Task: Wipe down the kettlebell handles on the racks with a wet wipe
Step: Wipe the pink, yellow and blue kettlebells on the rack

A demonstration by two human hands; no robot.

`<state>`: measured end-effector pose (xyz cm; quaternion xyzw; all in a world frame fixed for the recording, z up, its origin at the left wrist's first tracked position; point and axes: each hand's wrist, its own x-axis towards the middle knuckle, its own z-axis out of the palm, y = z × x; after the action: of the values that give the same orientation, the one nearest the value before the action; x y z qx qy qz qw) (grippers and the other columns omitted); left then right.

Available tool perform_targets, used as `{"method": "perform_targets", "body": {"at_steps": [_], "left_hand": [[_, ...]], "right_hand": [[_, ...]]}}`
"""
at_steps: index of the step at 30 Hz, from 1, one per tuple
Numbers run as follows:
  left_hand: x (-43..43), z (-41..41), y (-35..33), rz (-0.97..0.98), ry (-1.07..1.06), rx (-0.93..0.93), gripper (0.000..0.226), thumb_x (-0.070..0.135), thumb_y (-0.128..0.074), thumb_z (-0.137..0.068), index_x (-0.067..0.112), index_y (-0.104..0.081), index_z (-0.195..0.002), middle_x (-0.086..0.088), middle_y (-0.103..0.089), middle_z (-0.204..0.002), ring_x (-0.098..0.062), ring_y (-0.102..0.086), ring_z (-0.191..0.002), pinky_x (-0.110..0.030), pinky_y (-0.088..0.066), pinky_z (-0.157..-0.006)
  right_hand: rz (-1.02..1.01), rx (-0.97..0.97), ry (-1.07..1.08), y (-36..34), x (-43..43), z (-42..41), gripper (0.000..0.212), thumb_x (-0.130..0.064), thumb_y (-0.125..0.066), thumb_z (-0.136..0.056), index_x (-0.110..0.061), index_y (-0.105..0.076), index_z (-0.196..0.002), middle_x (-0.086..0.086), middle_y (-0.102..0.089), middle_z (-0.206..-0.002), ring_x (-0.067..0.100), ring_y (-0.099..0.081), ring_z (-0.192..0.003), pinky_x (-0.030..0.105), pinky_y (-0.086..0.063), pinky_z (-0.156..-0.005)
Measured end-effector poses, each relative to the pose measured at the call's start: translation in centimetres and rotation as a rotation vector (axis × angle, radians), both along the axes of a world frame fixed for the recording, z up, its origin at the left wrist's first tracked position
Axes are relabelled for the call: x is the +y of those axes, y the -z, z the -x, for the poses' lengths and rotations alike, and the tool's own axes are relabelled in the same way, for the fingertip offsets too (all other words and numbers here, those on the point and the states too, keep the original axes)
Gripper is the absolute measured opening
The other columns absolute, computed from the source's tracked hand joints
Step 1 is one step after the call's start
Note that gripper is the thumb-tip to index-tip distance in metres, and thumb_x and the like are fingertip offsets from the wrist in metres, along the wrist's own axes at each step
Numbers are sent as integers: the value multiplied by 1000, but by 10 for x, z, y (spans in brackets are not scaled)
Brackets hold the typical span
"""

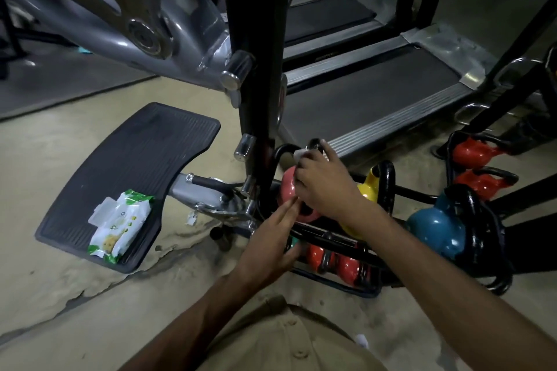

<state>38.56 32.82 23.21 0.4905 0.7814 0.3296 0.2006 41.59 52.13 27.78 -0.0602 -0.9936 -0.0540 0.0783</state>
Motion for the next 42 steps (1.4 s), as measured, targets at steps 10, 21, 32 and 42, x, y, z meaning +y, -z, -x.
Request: {"method": "perform_targets", "body": {"at_steps": [10, 21, 32, 42], "left_hand": [[0, -8, -2, 43, -49, 10, 86, 38, -62, -100, 30, -8, -166, 16, -10, -172, 3, -22, -151, -13, -25, -117], [0, -11, -5, 68, -53, 34, 84, 35, -63, -101, 24, -12, -166, 17, -14, -167, 13, -16, -145, 5, -10, -108], [-1, 19, 12, -33, -27, -114, 69, 25, -71, -96, 28, -37, -155, 10, -36, -161, 19, -28, -142, -14, -26, -120], [4, 30, 20, -41, 36, -145, 73, 28, -72, -96, 20, -36, -159, 8, -44, -158, 3, -38, -143, -12, -29, -117]], "right_hand": [[1476, 780, 860, 33, -46, -20, 22, -26, -59, -104, -17, -72, -119, -3, -75, -108, 13, -71, -101, 29, -57, -86], [2023, 830, 944, 28, -43, -18, 12, -17, -60, -103, -14, -72, -102, 0, -77, -89, 8, -72, -78, 29, -57, -71], [211, 261, 64, 3, 0, 3, 12, -19, -79, -81, -7, -76, -84, 11, -67, -94, 35, -58, -100, 43, -54, -77], [1179, 759, 720, 20, -56, -36, 10, -22, -71, -96, -22, -74, -105, -7, -72, -105, 7, -69, -98, 24, -55, -84]]}}
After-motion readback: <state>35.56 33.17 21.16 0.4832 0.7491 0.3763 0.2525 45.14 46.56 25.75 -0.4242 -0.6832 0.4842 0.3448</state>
